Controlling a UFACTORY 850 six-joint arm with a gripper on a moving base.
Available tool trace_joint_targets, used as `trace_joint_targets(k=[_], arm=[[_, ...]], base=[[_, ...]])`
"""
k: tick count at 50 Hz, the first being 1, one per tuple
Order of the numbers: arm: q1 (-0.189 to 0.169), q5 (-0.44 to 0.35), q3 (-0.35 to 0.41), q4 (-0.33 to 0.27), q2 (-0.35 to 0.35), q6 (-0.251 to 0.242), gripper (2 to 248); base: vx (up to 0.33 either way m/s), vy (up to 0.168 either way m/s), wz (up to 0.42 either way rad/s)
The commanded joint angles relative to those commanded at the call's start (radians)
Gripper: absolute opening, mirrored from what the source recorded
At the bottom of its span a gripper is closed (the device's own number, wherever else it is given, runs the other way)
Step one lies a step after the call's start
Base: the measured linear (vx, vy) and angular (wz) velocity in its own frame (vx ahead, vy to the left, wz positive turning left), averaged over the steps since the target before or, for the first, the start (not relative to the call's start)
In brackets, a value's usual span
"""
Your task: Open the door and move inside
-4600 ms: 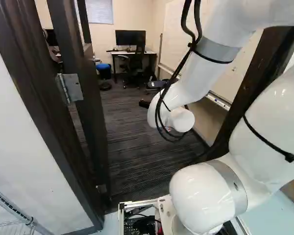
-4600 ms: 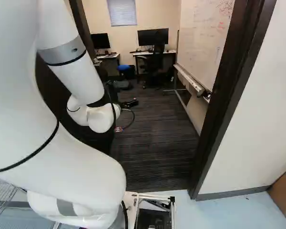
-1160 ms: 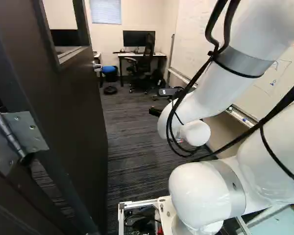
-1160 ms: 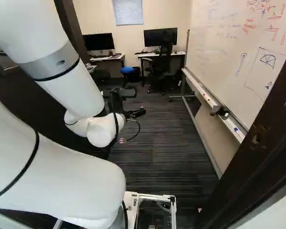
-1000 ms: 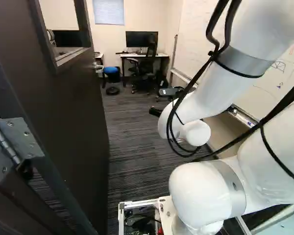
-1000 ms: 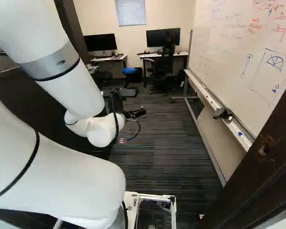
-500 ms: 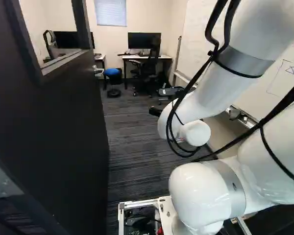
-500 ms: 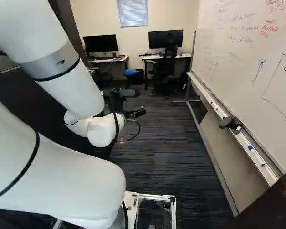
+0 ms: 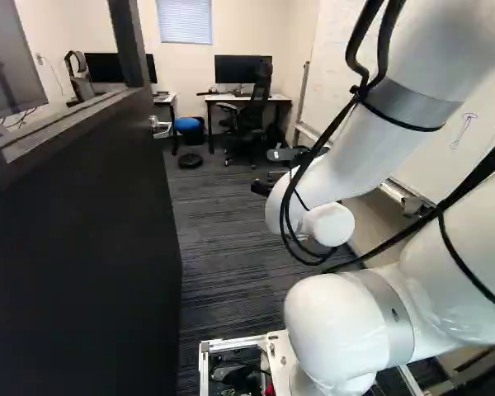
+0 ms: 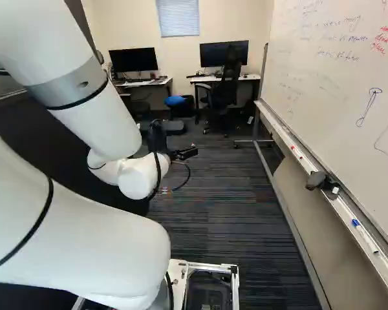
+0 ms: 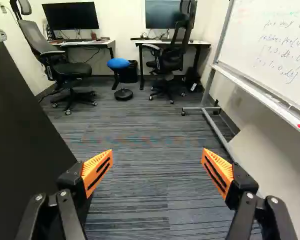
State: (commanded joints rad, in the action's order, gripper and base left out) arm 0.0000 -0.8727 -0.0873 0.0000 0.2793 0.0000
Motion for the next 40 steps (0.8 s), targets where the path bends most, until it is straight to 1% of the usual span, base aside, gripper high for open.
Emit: trace_joint_targets(k=[40], arm=[[0.000, 0.000, 0.000, 0.000, 0.000, 0.000, 247]], base=[[0.202, -0.001, -0.005]])
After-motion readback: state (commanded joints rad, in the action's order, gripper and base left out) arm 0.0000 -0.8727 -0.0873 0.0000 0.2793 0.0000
